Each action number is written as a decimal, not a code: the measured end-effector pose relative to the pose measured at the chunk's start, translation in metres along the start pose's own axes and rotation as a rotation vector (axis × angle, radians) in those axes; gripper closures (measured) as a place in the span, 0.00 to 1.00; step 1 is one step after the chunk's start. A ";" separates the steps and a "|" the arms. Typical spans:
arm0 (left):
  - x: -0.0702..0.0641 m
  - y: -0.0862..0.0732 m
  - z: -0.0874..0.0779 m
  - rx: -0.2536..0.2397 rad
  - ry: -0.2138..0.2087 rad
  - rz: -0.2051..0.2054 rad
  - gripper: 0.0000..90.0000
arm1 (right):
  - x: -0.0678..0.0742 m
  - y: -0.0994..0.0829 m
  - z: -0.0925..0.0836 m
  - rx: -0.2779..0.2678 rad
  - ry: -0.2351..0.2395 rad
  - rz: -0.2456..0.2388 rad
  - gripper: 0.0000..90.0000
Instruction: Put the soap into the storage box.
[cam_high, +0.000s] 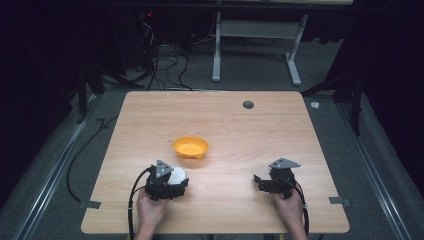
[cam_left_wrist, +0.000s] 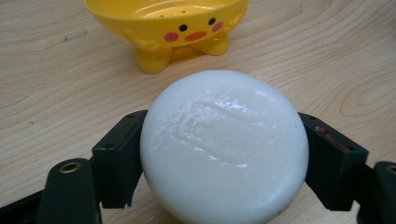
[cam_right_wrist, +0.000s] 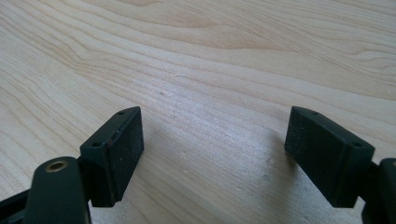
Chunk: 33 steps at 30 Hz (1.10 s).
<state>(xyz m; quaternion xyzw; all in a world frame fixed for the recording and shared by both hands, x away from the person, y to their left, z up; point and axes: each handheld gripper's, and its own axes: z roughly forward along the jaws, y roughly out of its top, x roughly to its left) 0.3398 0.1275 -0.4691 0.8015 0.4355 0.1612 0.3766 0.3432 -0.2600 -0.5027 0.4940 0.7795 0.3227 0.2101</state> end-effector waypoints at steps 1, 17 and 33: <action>0.000 0.001 -0.001 -0.001 -0.003 0.002 0.27 | 0.000 0.000 0.000 -0.001 0.000 -0.001 0.23; 0.003 0.020 -0.007 -0.013 -0.034 -0.005 0.27 | -0.001 0.001 0.001 -0.002 -0.015 0.012 0.24; 0.004 0.046 -0.008 -0.027 -0.052 0.012 0.27 | 0.000 0.000 0.000 0.001 -0.003 0.000 0.23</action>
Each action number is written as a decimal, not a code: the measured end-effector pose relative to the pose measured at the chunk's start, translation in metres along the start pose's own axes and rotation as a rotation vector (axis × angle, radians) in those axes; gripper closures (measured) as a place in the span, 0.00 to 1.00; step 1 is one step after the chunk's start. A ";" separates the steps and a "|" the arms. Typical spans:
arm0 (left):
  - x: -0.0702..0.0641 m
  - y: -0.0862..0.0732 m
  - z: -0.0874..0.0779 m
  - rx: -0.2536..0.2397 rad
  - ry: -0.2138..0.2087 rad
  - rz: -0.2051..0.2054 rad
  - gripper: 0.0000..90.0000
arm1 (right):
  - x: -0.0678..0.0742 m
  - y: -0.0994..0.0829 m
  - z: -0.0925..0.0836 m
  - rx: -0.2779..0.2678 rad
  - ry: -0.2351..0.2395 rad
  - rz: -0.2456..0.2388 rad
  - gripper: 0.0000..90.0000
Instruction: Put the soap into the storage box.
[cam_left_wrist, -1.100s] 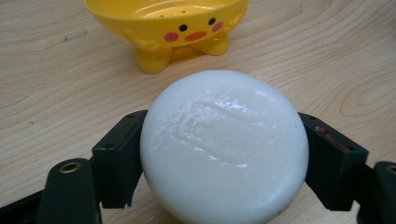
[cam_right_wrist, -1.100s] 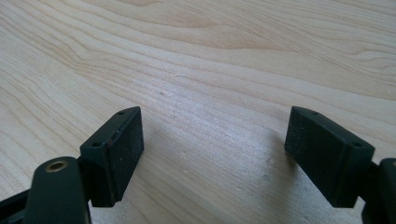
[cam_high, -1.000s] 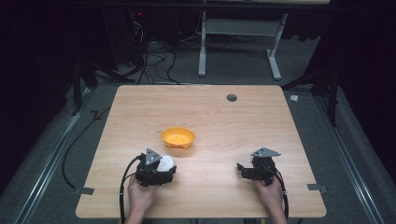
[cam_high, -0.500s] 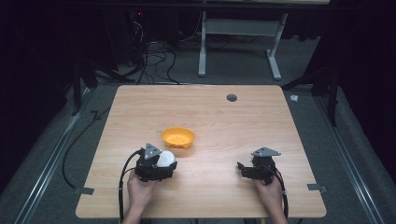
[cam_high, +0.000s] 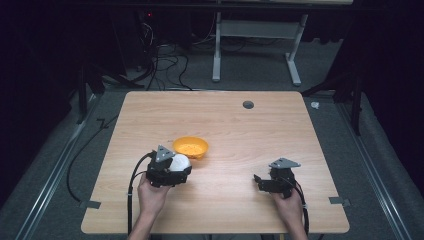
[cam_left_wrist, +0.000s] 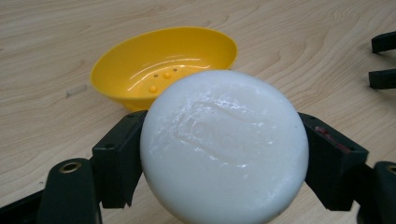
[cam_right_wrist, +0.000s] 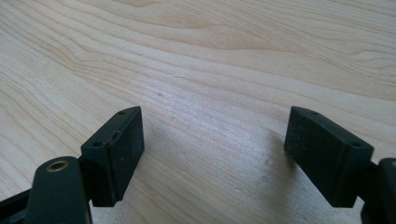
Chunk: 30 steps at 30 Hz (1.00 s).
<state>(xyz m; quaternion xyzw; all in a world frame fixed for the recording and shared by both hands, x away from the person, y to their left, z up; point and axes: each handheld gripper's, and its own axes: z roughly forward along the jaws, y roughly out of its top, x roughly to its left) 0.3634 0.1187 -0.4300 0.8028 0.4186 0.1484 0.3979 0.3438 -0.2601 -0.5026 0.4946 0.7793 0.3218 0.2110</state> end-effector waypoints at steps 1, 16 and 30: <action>0.000 0.002 0.001 0.003 0.004 0.004 0.27 | 0.000 0.000 0.000 0.000 0.001 0.001 0.23; -0.001 0.025 0.013 0.016 -0.018 0.013 0.27 | 0.000 0.000 0.000 0.000 0.002 -0.001 0.23; 0.005 0.042 0.021 0.026 -0.025 0.003 0.27 | 0.000 0.000 0.000 -0.001 0.003 -0.002 0.23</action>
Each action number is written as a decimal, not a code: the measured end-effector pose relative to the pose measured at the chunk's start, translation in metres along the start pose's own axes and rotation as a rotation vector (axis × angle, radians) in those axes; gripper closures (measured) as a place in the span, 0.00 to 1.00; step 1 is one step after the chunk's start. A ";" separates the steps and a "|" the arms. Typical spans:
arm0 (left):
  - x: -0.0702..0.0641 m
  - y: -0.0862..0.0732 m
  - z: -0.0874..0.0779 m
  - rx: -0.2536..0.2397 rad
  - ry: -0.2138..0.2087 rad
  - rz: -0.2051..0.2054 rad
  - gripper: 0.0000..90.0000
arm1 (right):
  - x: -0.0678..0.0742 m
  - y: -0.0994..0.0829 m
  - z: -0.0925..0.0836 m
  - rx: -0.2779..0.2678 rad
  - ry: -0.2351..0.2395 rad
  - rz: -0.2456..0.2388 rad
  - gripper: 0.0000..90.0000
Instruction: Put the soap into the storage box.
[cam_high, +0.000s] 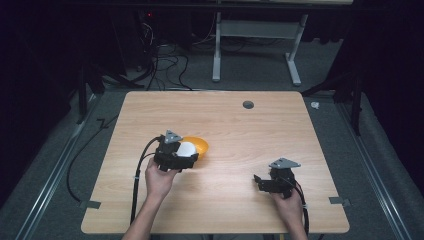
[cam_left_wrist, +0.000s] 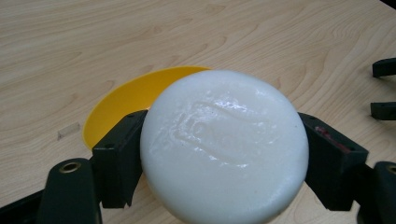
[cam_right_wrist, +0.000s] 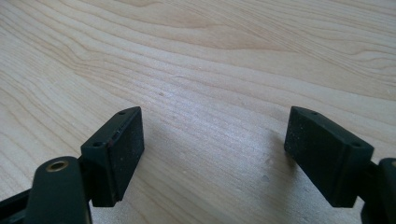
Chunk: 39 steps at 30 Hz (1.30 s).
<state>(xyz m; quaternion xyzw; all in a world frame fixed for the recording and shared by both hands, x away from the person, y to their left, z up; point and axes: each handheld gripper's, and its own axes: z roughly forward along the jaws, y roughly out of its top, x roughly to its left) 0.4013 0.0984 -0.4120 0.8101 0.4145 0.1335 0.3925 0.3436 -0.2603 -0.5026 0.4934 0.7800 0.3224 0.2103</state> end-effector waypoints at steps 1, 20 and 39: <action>0.000 0.002 0.001 0.002 0.002 0.004 0.27 | 0.000 0.000 0.000 0.000 0.000 0.000 0.23; 0.009 0.019 0.025 0.044 0.035 -0.006 0.27 | 0.000 0.000 0.000 -0.001 0.001 0.002 0.23; 0.019 0.021 0.056 0.082 0.098 -0.024 0.27 | 0.000 0.000 0.000 -0.001 -0.001 -0.002 0.23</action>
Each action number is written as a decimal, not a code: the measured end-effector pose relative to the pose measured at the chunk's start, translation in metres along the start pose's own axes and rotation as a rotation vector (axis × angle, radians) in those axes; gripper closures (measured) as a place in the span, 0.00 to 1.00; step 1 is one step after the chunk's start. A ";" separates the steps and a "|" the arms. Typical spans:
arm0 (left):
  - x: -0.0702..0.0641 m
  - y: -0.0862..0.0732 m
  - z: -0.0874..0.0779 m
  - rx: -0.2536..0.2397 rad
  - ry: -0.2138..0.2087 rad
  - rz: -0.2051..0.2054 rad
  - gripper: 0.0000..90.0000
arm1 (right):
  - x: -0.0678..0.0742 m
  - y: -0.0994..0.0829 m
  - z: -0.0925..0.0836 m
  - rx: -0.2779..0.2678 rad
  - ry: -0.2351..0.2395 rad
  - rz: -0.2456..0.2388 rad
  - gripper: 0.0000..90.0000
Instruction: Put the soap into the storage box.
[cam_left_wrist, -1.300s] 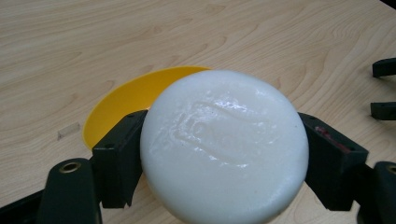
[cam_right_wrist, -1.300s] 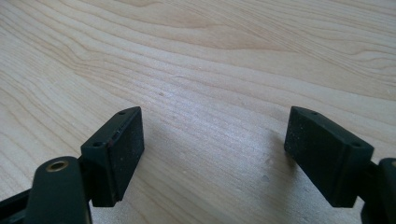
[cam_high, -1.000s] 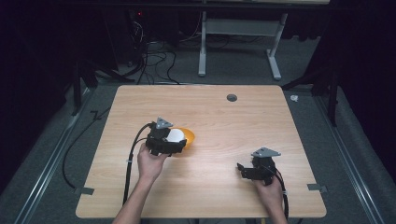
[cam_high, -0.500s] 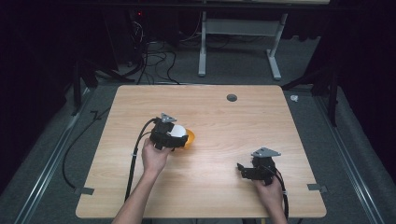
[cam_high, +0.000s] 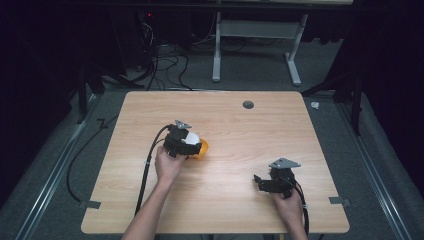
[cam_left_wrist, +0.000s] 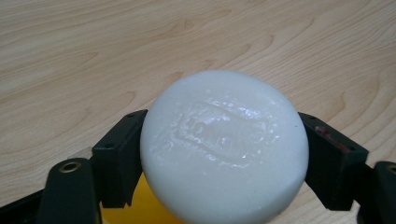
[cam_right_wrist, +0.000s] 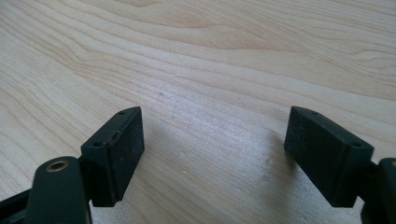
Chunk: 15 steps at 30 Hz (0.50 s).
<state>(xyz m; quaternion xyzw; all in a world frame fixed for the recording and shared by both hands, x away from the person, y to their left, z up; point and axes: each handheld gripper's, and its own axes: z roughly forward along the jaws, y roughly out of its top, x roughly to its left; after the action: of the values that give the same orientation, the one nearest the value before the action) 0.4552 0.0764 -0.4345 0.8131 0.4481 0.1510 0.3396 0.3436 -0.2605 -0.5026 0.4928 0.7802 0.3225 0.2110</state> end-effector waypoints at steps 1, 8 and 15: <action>0.000 0.000 0.002 0.002 0.002 -0.001 0.27 | 0.000 0.000 0.000 0.000 0.000 0.000 0.23; 0.001 -0.001 0.008 0.017 0.014 -0.002 0.27 | 0.000 0.000 0.000 0.000 0.000 -0.001 0.23; 0.003 -0.002 0.014 0.034 0.023 -0.007 0.27 | 0.000 0.000 0.000 0.000 0.000 0.000 0.23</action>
<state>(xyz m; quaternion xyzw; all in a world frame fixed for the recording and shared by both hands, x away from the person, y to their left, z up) 0.4633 0.0742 -0.4463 0.8154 0.4574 0.1514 0.3210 0.3436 -0.2605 -0.5027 0.4926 0.7803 0.3224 0.2111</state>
